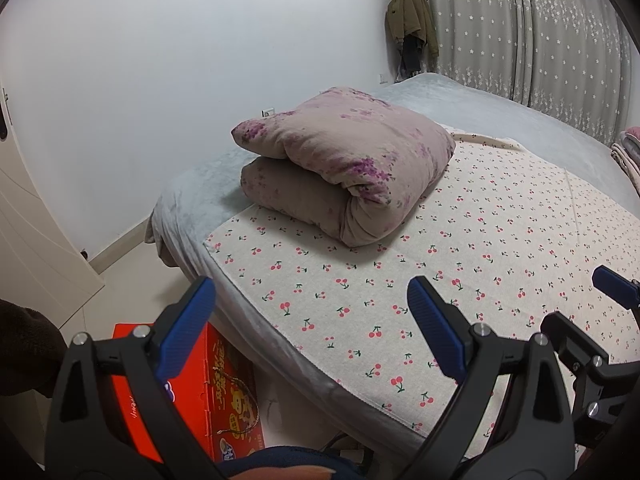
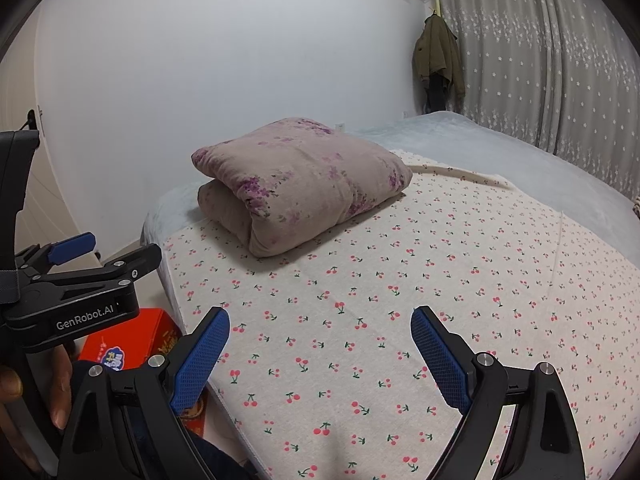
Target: Fold large clothes
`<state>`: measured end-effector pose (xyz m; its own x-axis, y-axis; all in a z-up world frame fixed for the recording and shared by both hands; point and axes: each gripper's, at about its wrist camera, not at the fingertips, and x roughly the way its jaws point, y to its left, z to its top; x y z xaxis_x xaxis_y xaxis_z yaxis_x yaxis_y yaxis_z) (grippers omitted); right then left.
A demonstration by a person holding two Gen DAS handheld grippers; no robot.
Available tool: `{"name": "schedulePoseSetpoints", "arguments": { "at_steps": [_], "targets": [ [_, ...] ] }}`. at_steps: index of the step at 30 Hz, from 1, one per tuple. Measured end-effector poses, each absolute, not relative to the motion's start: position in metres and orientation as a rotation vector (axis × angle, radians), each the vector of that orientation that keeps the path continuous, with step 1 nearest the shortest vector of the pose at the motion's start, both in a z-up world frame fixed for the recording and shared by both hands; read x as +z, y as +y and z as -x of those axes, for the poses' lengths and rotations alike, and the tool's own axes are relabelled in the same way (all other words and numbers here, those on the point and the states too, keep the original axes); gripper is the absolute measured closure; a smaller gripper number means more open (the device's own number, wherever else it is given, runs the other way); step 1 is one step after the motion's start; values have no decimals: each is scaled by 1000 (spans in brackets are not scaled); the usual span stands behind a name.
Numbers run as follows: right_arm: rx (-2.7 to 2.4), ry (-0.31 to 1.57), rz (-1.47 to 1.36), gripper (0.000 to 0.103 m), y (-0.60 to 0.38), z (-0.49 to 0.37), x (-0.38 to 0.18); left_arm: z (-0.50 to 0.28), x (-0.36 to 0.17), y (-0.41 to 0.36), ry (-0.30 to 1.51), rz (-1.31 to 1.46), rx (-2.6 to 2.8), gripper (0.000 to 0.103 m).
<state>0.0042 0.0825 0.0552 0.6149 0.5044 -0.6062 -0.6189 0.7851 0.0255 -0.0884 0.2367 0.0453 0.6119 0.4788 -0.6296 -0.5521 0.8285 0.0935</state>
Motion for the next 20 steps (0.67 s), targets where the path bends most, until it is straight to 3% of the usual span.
{"name": "schedulePoseSetpoints", "arguments": {
  "at_steps": [20],
  "targets": [
    [653, 637, 192, 10, 84, -5, 54, 89, 46, 237, 691, 114, 597, 7]
  ]
}}
